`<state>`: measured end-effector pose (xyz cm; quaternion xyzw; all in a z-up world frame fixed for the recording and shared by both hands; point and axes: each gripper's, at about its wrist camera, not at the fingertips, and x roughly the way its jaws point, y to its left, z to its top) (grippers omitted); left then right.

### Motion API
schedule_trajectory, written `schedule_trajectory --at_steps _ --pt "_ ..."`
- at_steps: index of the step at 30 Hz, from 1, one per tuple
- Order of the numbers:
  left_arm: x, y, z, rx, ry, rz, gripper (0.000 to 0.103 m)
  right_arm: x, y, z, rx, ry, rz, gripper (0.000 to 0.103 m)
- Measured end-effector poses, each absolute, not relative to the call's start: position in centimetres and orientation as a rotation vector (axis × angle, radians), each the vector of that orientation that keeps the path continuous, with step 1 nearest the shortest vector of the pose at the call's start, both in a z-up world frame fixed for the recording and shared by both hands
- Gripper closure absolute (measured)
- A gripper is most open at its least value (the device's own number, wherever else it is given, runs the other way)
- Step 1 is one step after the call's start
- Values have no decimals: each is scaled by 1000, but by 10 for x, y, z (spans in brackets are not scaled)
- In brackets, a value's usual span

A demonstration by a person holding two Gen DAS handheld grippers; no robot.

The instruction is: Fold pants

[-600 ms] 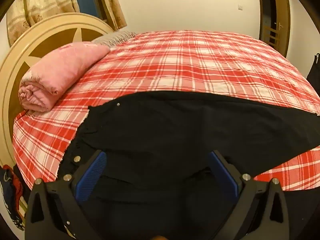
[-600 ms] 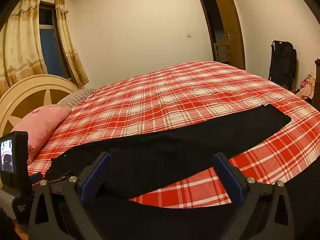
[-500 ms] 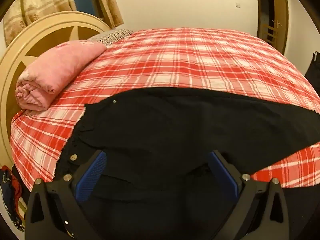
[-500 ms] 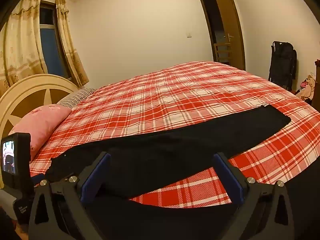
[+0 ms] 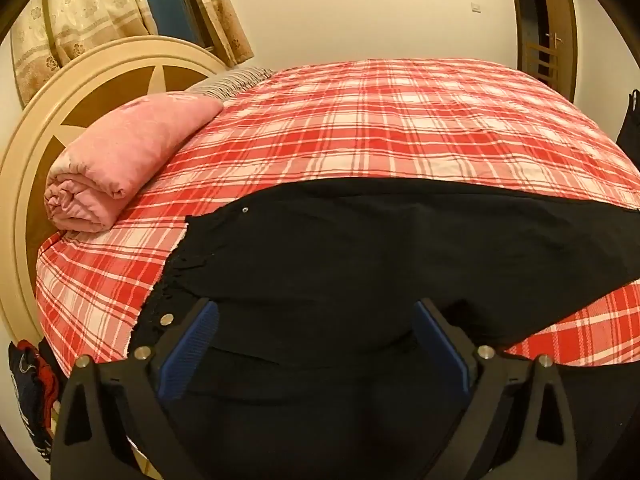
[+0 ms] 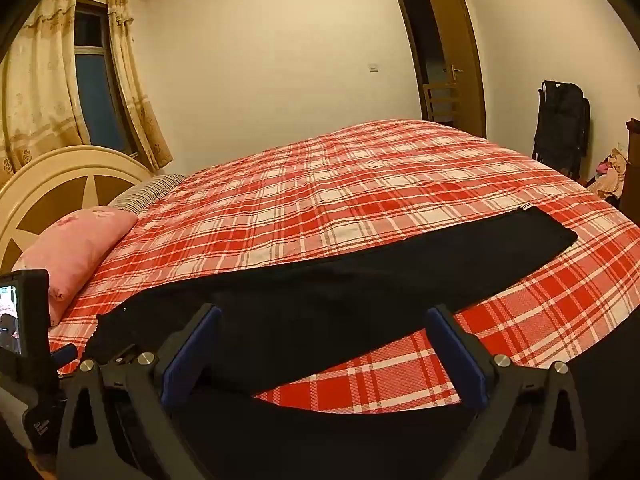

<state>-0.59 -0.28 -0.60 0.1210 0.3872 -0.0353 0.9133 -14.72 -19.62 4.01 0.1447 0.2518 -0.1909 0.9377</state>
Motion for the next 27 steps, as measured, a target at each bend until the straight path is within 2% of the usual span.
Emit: schedule_trajectory --at_steps 27 --pt "-7 5 1 259 782 -74 4 -147 -193 39 294 518 -392 1"
